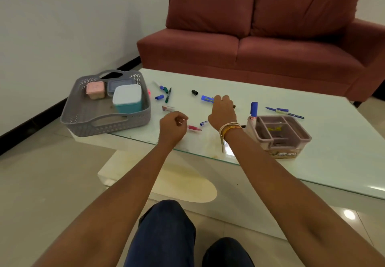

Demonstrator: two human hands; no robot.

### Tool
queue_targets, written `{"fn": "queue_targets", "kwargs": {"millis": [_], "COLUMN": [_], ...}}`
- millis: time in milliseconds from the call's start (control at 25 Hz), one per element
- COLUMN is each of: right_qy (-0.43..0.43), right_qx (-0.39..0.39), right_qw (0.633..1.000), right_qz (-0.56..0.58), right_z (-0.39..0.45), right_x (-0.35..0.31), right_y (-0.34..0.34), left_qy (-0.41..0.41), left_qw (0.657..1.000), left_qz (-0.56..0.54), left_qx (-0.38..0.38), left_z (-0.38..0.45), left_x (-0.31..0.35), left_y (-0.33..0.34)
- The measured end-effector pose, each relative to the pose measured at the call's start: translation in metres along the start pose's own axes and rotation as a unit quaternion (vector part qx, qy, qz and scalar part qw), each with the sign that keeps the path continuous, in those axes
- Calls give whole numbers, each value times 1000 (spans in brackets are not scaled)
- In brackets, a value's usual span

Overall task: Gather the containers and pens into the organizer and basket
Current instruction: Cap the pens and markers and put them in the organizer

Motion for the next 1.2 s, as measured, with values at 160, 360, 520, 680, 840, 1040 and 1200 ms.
{"fn": "queue_targets", "kwargs": {"millis": [160,360,520,680,840,1040,1200], "right_qy": [93,46,64,81,69,55,77], "right_qx": [-108,-76,-40,12,3,2,-5], "right_qw": [987,991,991,997,982,975,937], "right_qz": [-76,-104,-109,-1,178,213,340], "right_z": [12,16,19,29,40,45,78], "right_x": [34,40,41,31,7,-6,-15], "right_y": [43,60,59,55,63,70,72], "left_qy": [4,-44,-49,-50,-35,30,-24], "left_qw": [998,994,992,992,993,990,986], "left_qz": [32,71,75,61,65,109,158], "left_qx": [59,70,83,96,96,88,48], "left_z": [3,2,3,10,17,28,89], "left_x": [-23,-43,-44,-46,-45,-26,-18], "left_y": [-27,-25,-24,-29,-28,-20,5]}}
Point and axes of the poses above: each hand's wrist, its own z-axis towards the middle knuckle, its own y-axis out of the palm, x = y × z, the point moved 10 cm from there along z, towards the middle knuckle, and after that the axes turned 7 degrees about -z, right-handed, at the moved point
